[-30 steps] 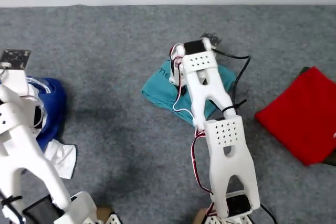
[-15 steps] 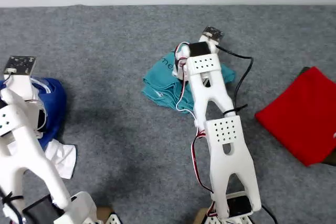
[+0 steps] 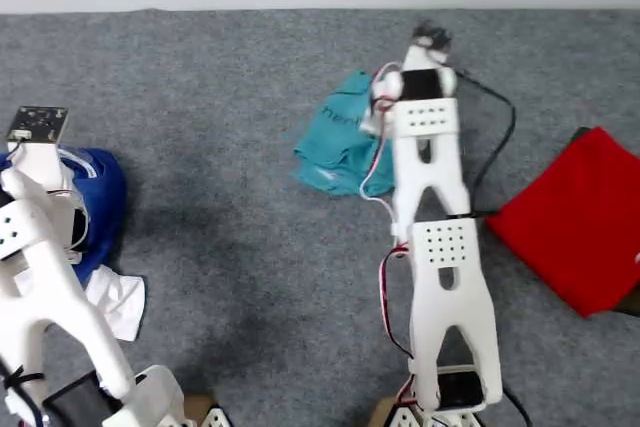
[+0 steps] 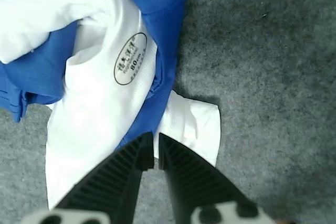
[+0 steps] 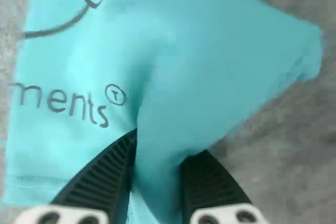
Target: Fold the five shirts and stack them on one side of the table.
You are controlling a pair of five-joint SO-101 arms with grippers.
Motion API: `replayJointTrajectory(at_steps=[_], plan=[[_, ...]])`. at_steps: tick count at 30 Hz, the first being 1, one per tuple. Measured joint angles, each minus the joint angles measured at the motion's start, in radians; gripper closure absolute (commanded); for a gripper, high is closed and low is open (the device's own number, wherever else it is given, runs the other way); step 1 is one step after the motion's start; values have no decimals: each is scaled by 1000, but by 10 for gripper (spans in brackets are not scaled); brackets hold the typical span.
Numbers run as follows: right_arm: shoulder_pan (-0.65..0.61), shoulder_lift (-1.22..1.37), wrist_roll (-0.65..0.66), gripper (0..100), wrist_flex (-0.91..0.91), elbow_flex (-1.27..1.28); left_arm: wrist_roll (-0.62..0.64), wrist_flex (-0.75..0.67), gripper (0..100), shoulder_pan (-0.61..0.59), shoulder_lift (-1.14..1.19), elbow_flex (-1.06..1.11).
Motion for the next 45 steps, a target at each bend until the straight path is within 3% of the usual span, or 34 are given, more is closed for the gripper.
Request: replayJointTrajectory(at_steps=[5, 18, 28, 38, 40, 45], plan=[[69, -155, 143, 991, 2, 112, 0, 0, 966, 0, 0, -15], [299, -744, 450, 990, 2, 744, 0, 0, 966, 0, 0, -69], [582, -736, 675, 990, -26, 789, 0, 0, 966, 0, 0, -69], [738, -704, 726, 985, -34, 789, 0, 11, 966, 0, 0, -69], [760, -675, 726, 934, -34, 789, 0, 17, 966, 0, 0, -69], [804, -617, 723, 672, -5, 789, 0, 29, 966, 0, 0, -69]])
